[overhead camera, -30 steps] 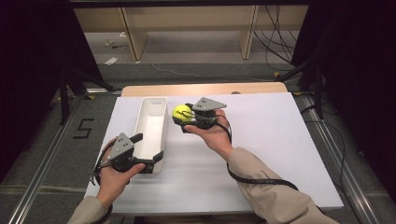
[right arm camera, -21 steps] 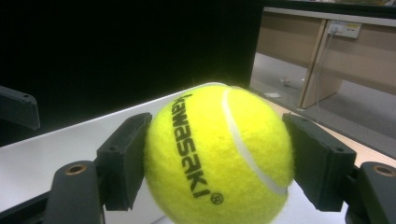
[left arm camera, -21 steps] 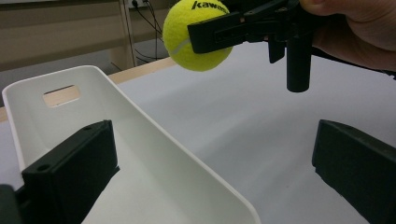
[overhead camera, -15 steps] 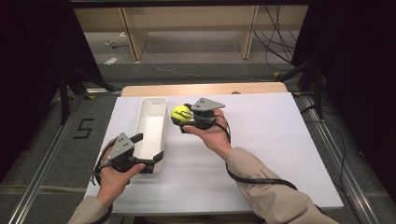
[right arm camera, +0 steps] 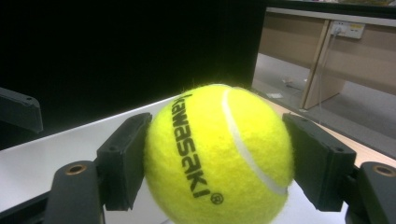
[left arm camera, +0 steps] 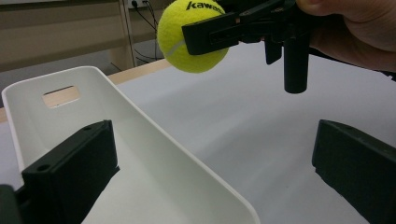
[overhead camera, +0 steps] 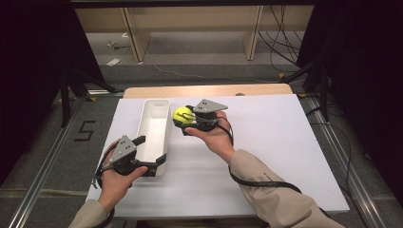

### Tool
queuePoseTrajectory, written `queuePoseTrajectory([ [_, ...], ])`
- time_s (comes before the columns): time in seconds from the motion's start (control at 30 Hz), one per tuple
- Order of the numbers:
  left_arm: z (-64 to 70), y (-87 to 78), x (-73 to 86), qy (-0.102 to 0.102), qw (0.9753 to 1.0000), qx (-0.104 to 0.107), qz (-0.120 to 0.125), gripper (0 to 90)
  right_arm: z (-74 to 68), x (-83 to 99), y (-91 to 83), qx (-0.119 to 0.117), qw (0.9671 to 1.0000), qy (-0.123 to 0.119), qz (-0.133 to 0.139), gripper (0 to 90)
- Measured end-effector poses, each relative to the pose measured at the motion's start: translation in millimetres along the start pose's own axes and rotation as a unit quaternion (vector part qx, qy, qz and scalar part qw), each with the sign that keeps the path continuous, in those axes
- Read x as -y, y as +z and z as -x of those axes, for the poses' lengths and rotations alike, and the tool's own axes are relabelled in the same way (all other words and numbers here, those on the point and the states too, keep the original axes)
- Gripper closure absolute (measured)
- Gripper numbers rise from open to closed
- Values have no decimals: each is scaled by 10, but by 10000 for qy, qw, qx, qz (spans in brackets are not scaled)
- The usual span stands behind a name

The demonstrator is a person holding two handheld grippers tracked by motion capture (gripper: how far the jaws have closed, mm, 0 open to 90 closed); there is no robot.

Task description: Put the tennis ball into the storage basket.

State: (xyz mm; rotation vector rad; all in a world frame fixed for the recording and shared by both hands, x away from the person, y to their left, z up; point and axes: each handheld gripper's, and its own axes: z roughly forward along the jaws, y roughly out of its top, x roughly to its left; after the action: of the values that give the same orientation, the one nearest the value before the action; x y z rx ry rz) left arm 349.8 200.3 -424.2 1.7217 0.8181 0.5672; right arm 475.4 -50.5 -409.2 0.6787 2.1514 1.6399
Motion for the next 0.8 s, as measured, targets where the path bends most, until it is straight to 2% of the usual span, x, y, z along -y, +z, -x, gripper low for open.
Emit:
queuePoseTrajectory([
  [0.8,-2,3,2,13,10000,12,-8,0,-47,-6,56,-52,10000,-27,1,277],
])
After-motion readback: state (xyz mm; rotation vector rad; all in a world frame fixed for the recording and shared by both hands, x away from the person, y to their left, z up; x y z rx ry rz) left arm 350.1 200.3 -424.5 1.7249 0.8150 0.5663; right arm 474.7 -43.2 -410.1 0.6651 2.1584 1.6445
